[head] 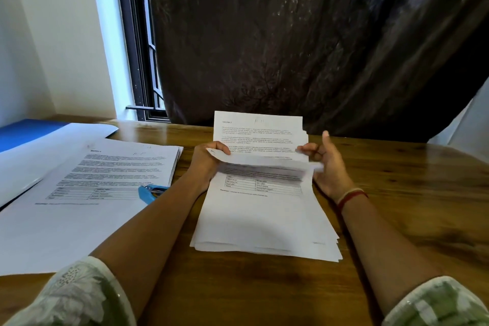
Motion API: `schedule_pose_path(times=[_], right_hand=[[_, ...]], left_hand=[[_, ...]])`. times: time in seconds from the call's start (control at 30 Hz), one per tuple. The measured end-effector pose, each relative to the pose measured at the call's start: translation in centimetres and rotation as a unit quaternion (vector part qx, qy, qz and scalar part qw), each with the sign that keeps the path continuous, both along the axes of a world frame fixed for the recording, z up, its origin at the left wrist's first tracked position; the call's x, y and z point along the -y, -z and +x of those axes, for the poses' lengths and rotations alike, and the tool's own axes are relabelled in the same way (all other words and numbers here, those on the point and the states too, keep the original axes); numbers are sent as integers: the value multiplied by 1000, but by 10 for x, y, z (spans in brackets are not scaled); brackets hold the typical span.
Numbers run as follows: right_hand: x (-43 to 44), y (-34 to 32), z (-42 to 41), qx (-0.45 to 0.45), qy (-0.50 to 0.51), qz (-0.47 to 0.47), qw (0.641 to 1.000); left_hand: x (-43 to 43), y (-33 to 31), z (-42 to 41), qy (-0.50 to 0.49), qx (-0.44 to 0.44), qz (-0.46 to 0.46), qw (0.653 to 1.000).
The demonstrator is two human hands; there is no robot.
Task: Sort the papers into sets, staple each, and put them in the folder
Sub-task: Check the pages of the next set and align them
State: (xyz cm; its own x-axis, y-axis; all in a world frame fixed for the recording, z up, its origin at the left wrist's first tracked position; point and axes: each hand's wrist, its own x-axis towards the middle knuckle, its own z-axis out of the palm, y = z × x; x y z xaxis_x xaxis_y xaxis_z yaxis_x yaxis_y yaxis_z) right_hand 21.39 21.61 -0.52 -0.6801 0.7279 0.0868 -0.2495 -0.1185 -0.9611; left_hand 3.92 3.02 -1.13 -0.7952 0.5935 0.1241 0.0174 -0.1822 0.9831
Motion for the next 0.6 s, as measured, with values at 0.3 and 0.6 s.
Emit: schedule_pose_path(times=[0.3, 0.6], right_hand=[[-2, 9, -10, 53, 135, 125, 981], [0, 11, -12, 34, 179, 158, 970]], left_hand=[[-1, 2, -4, -1, 39, 8, 999], [3, -2, 4, -9, 7, -12, 1000]])
